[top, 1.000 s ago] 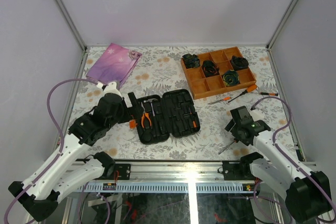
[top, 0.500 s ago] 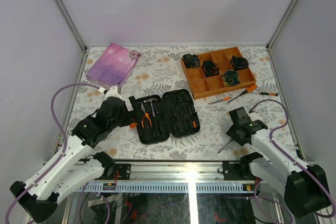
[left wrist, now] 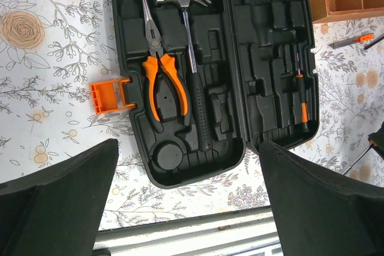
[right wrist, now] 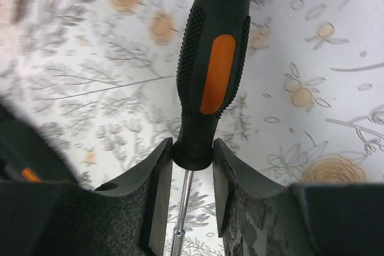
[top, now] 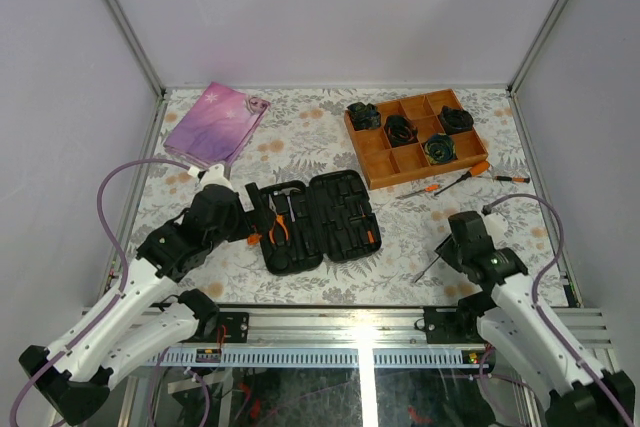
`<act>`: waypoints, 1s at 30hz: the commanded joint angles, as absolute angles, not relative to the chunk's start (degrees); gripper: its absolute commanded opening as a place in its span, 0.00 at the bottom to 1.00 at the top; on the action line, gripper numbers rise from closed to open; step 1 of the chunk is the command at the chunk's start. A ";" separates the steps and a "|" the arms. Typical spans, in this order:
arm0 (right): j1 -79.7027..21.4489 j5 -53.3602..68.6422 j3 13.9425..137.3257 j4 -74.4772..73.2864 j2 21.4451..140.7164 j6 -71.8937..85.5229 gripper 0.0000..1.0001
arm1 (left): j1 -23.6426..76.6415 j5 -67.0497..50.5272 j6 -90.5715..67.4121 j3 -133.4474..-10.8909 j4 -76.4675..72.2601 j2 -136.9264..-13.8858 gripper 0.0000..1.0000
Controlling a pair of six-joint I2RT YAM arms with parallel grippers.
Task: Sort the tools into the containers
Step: Pick up the screwdriver from the center of the board.
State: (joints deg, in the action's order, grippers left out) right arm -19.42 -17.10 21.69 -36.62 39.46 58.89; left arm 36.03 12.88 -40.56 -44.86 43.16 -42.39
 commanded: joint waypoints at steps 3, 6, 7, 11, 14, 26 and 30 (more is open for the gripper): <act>-19.20 -10.27 23.20 -27.97 28.63 45.97 0.12 | 36.34 13.29 -39.65 -45.02 39.06 -41.16 1.00; -19.21 -1.24 22.63 -18.93 26.32 38.92 0.01 | 36.31 13.00 -39.42 -45.50 38.60 -40.86 1.00; -19.23 2.73 22.33 -15.63 26.58 38.05 0.00 | 36.38 12.97 -39.31 -45.64 38.44 -40.67 1.00; -19.30 16.98 20.76 -0.53 32.25 38.52 0.00 | 36.35 11.49 -38.28 -46.18 36.61 -40.13 1.00; -21.10 22.03 19.78 10.19 37.47 38.75 0.00 | 36.38 9.51 -36.98 -46.80 35.22 -39.75 1.00; -53.37 7.60 29.04 25.66 60.53 17.80 0.00 | 36.36 5.47 -34.36 -48.42 32.48 -36.07 1.00; -56.60 6.71 33.20 24.85 65.79 11.41 0.00 | 36.36 4.14 -33.55 -48.52 32.75 -35.46 1.00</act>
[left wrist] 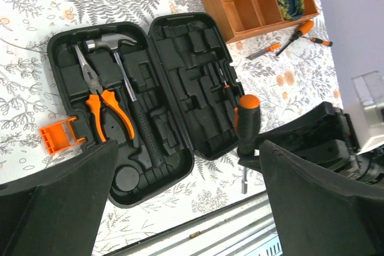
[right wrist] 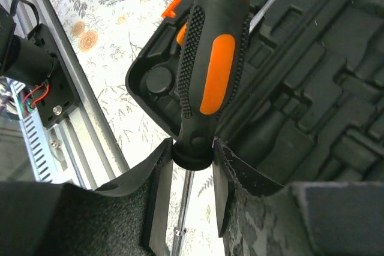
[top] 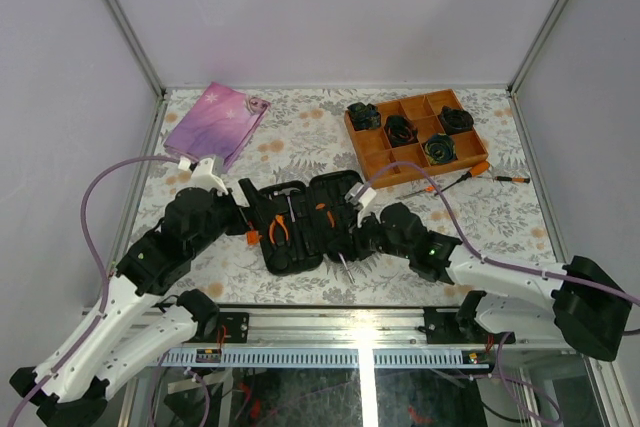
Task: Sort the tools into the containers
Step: Pick up the screwdriver from the center of the board.
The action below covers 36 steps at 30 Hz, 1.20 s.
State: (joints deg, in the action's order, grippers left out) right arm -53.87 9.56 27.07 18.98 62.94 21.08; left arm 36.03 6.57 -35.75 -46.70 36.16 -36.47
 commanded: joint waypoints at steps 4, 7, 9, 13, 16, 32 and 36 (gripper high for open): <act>-57.73 6.33 35.49 22.42 67.73 3.17 0.00 | 36.41 3.91 -33.19 -48.55 32.78 -35.03 1.00; -57.84 4.82 36.95 20.62 66.74 -4.58 0.00 | 36.41 4.34 -32.76 -48.92 32.85 -34.99 1.00; -57.86 2.15 38.10 19.58 65.78 -8.56 0.00 | 36.39 4.57 -32.33 -49.30 32.87 -35.21 1.00; -57.83 -5.13 42.15 15.06 65.83 -14.76 0.00 | 36.40 4.75 -31.74 -49.98 32.87 -35.66 1.00; -57.83 -11.12 45.18 12.55 67.16 -14.87 0.00 | 36.39 4.97 -31.56 -50.19 32.87 -35.86 1.00; -48.89 -5.83 64.70 -6.35 82.08 24.06 0.00 | 36.35 10.74 -37.70 -48.83 34.79 -38.68 1.00; -46.32 -2.40 67.71 -9.32 85.77 25.78 0.00 | 36.25 11.26 -40.36 -46.44 35.33 -39.74 1.00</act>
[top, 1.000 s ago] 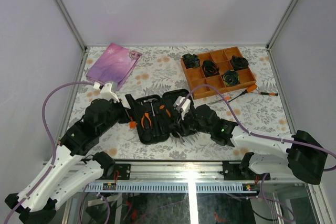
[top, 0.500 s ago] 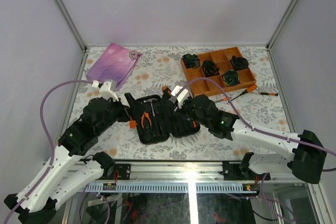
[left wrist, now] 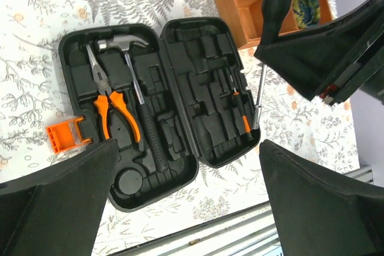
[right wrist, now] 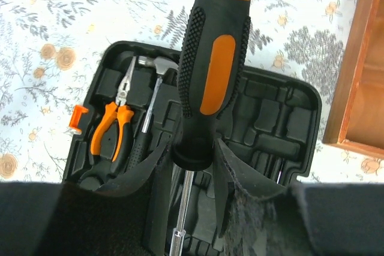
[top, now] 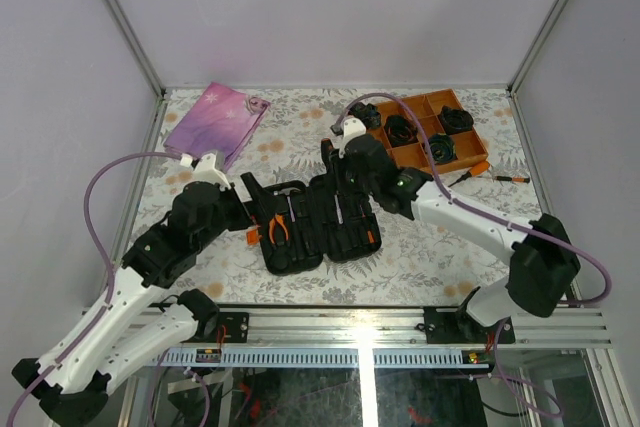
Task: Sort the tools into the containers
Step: Pick up the screwdriver from the center of the board.
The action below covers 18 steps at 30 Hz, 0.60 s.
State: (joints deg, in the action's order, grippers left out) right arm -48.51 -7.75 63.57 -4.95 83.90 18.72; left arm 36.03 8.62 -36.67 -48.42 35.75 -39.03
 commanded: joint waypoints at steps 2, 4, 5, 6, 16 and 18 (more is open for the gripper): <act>-46.06 -2.31 65.61 -6.95 85.20 25.78 0.00 | 35.87 10.76 -41.19 -45.43 35.21 -40.18 1.00; -46.05 -1.16 61.74 -1.44 82.83 24.09 0.00 | 35.45 9.77 -41.03 -45.17 34.68 -40.56 1.00; -46.05 -0.06 59.47 2.29 81.32 22.46 0.00 | 35.36 9.23 -40.68 -45.35 34.34 -40.62 1.00; -46.00 1.47 56.67 7.94 78.89 19.53 0.00 | 35.31 8.43 -40.03 -45.85 33.83 -40.51 1.00; -56.02 7.78 47.36 15.25 70.76 -9.32 0.01 | 35.43 -1.87 -31.50 -51.56 29.04 -38.46 1.00; -56.85 8.98 46.04 15.58 69.87 -11.85 0.01 | 35.43 -2.68 -31.25 -52.25 29.22 -38.11 1.00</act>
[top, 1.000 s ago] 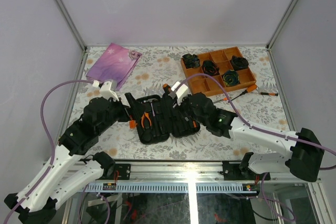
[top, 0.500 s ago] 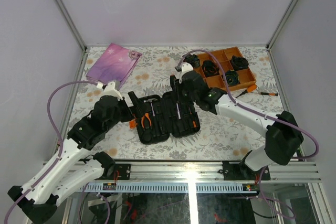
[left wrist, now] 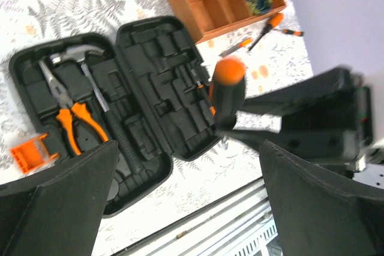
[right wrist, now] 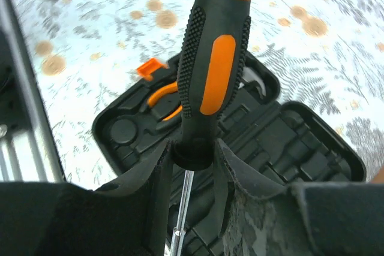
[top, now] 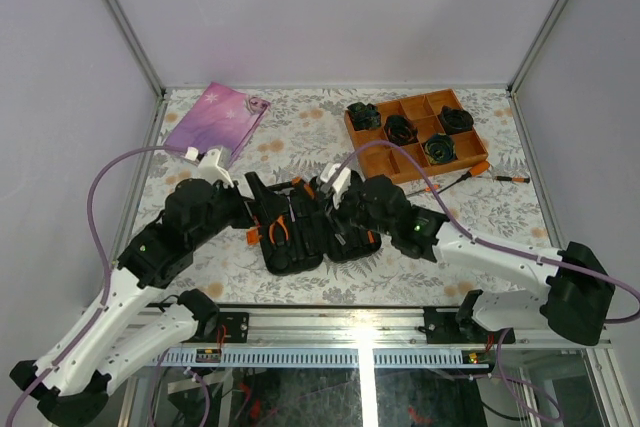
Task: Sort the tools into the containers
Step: Pick up the screwdriver from the center of the board.
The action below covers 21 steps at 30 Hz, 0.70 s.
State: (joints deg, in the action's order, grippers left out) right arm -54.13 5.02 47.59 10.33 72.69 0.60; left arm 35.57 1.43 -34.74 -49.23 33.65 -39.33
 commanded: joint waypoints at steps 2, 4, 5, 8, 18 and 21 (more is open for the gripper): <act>-57.55 10.05 44.32 16.50 68.69 -14.95 0.01 | 35.46 -4.61 -31.14 -52.57 29.25 -38.24 1.00; -58.28 10.52 43.24 16.46 67.58 -18.76 0.01 | 35.55 -6.11 -31.32 -52.72 29.12 -38.71 1.00; -58.46 10.93 43.05 15.88 67.18 -21.30 0.00 | 35.70 -6.86 -31.37 -52.84 28.99 -39.13 1.00; -58.79 11.47 42.56 12.65 65.86 -31.30 0.00 | 37.11 -8.16 -31.46 -53.32 28.23 -40.66 0.97; -59.01 14.91 43.33 3.93 63.20 -50.44 0.00 | 47.54 -6.12 -29.45 -52.12 26.80 -45.75 0.95; -58.97 15.40 43.31 3.73 62.47 -52.71 0.00 | 48.89 -6.59 -28.95 -51.37 26.56 -46.97 0.92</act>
